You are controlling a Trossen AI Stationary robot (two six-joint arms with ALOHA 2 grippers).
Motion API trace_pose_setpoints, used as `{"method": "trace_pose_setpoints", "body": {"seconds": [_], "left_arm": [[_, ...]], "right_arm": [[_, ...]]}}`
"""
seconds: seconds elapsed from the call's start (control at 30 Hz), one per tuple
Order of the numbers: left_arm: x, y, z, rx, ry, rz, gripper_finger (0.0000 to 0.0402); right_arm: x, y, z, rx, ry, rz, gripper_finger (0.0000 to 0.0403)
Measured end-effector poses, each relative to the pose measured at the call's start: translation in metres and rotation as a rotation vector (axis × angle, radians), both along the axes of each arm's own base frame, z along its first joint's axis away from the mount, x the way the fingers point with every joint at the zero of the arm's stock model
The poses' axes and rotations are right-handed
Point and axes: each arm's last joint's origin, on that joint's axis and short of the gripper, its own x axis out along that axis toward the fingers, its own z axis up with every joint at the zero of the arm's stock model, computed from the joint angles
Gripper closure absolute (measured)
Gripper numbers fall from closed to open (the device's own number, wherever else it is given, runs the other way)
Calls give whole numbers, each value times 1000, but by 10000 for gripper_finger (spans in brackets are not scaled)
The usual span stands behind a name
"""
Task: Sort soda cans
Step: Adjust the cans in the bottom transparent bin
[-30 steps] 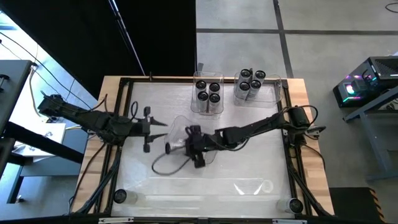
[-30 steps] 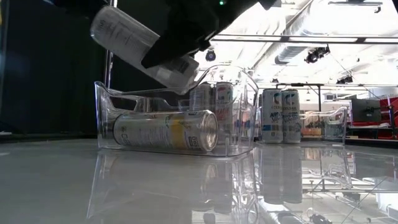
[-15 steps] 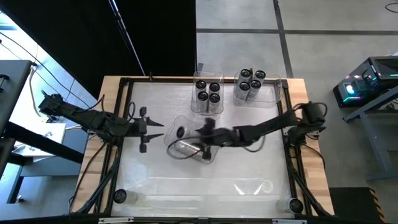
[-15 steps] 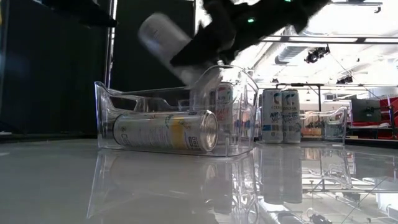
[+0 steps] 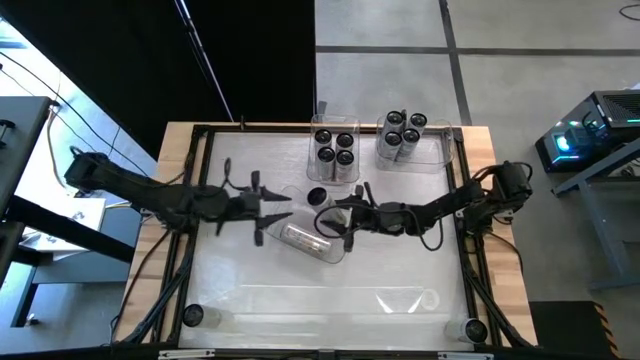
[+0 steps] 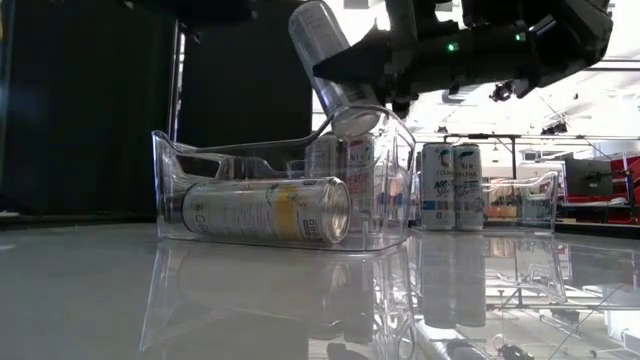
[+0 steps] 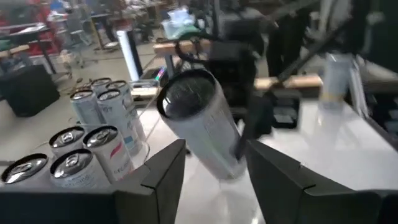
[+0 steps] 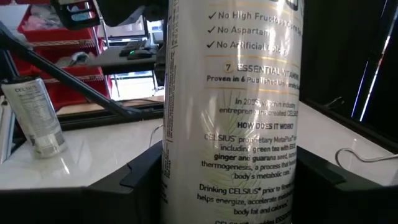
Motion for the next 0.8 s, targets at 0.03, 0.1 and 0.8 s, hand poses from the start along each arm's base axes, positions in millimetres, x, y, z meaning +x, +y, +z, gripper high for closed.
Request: {"method": "trace_pose_setpoints", "body": {"seconds": [0.03,0.1,0.8], "left_arm": [[7,2,-3,-20,-12,17,228],[17,6,-8,-36,-21,46,206],[76,22,-47,-130,-187,-55,65]], "right_arm": [[-1,0,-1,1,1,-1,169],[-1,0,0,1,-6,0,169],[0,0,1,-13,-16,18,156]]}}
